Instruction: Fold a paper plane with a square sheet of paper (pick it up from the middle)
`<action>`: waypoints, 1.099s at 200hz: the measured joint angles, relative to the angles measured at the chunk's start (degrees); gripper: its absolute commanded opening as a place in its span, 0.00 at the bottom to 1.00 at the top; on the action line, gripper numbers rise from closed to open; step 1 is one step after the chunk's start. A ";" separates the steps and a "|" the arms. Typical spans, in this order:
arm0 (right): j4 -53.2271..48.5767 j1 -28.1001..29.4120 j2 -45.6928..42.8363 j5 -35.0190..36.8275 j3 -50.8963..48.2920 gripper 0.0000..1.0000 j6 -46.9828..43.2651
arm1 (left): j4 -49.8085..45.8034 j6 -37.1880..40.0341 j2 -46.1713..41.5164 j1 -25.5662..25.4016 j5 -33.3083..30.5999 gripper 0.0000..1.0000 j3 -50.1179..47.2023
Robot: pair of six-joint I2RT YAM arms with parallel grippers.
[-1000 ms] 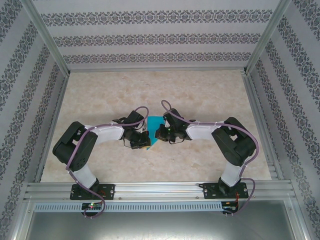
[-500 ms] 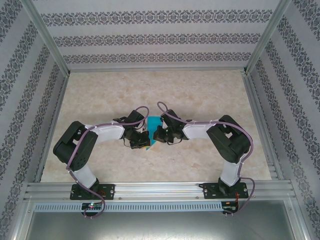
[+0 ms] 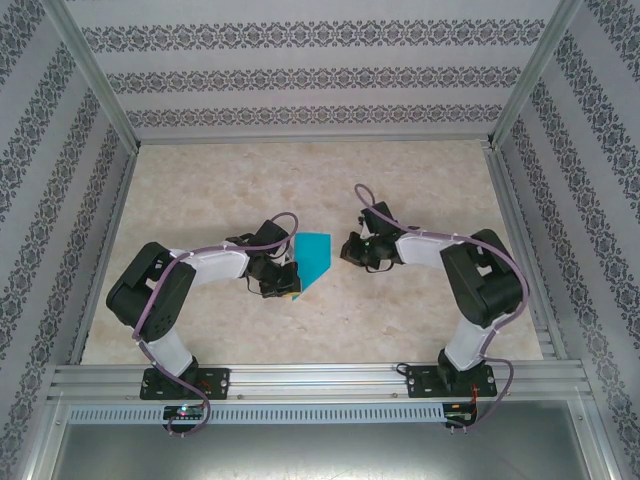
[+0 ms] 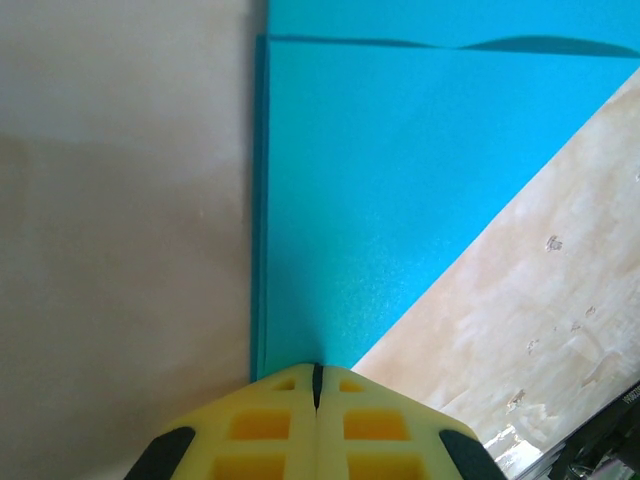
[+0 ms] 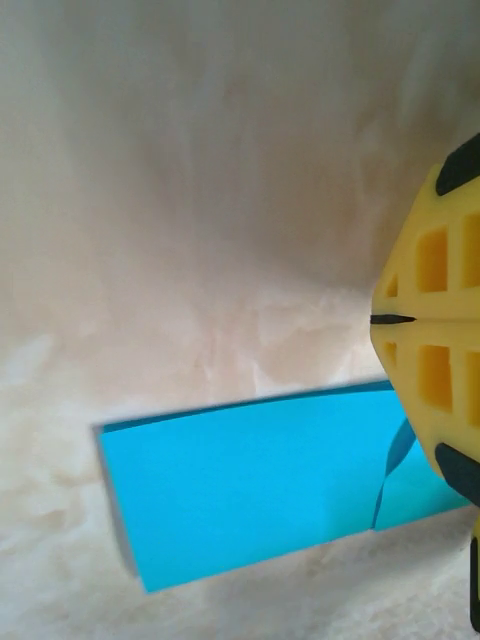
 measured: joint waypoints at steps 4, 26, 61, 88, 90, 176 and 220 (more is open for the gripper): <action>-0.48 -0.09 -1.07 0.44 -0.04 0.02 -0.04 | -0.07 0.09 0.00 0.00 0.00 0.00 0.11; -1.03 0.46 -6.75 1.31 -0.81 0.08 0.02 | -1.64 0.87 0.00 0.04 -0.04 0.08 1.25; -0.57 3.26 -10.32 1.42 -1.53 0.09 1.07 | -2.21 1.53 -1.09 0.11 -0.61 0.08 4.90; 0.68 8.07 -7.58 1.25 -1.46 0.01 2.49 | -2.12 1.66 -1.75 0.11 -1.49 0.01 5.51; 0.83 8.41 -7.17 1.25 -1.44 0.01 2.38 | -2.14 1.70 -1.68 0.11 -1.51 0.01 5.51; 5.73 14.71 4.83 -1.22 1.81 0.00 6.10 | -2.08 1.27 0.28 0.26 -1.27 0.00 2.69; 6.16 14.71 6.08 -1.31 2.19 0.00 6.75 | -1.14 1.25 0.28 0.26 0.20 0.02 2.56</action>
